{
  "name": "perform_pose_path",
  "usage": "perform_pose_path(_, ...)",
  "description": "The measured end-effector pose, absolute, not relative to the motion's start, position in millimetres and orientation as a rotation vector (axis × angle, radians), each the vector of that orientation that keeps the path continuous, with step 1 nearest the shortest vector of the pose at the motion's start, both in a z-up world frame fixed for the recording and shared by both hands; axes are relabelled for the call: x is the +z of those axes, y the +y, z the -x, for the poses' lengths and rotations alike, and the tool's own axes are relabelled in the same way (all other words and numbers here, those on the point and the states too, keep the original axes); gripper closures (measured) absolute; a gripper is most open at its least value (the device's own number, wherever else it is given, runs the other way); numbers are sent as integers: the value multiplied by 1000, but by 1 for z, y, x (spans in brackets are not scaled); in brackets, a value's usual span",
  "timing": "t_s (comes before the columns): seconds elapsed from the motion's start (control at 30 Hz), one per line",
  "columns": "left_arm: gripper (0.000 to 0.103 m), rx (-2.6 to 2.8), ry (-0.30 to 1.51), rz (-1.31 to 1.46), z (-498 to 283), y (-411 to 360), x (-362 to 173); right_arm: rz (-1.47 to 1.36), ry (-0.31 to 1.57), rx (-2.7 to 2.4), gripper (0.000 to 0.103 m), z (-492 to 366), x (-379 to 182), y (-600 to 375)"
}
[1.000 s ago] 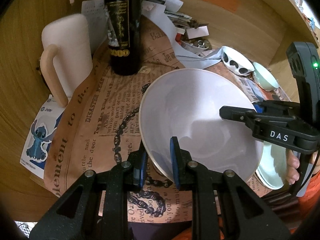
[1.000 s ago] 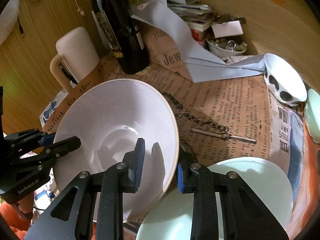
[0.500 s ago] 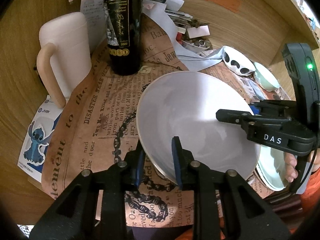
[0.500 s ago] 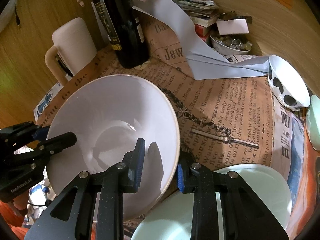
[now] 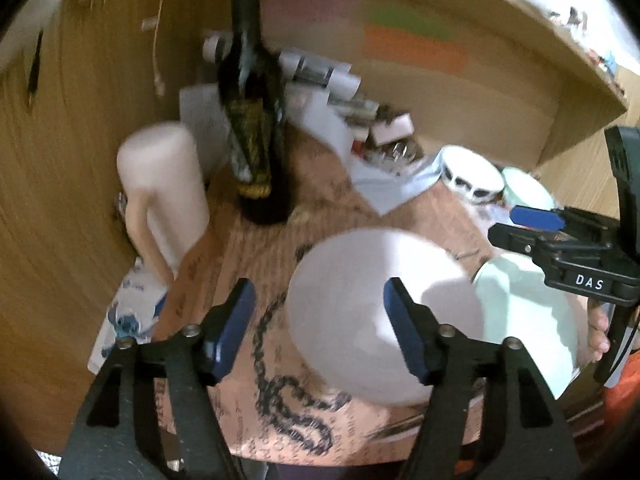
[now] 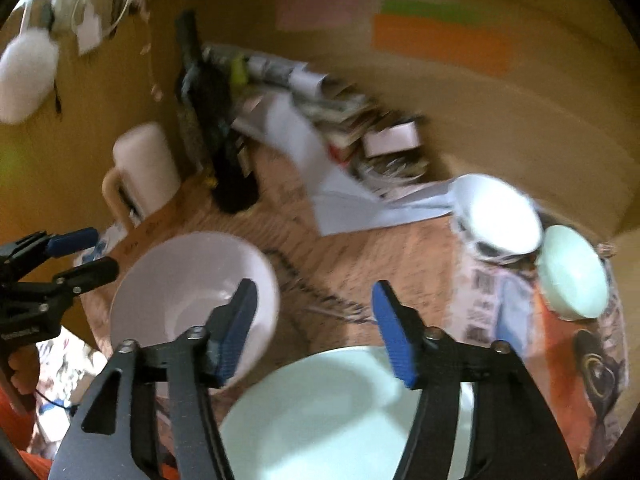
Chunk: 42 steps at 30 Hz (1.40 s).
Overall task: Organize plates and bowls
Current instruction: 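Move the left tool to the white bowl and grasp its rim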
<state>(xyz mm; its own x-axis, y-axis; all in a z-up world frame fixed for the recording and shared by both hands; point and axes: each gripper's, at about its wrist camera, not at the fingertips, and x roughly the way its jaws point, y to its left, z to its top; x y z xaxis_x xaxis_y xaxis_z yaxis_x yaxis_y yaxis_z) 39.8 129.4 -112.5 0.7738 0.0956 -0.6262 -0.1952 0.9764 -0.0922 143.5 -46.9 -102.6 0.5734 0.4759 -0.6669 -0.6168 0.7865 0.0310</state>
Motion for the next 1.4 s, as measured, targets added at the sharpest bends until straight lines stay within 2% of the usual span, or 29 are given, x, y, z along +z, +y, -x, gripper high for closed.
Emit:
perform_pose_path(0.03,30,155,649,147,-41,125,-106,208,699,633,43,-145,-100,-52)
perform_pose_path(0.1,20,146,620,136,-45,118,-96,190,674,603,43,-149,-91,-68)
perform_pose_path(0.2,14,131,580,117,-57,102,-80,165,650,563,42,-157,-82,-87)
perform_pose_path(0.33,13,101,572,103,-80,82,-66,133,621,506,37,-168,-74,-114)
perform_pose_path(0.7,13,47,678,67,-179,33,-65,49,664,418,37,-215,-90,-171)
perform_pose_path(1.33,13,20,959,1,-349,-20,-122,10,751,401,37,-293,-126,-196)
perform_pose_path(1.4,15,15,983,-9,-360,-24,-130,8,761,403,37,-296,-128,-196)
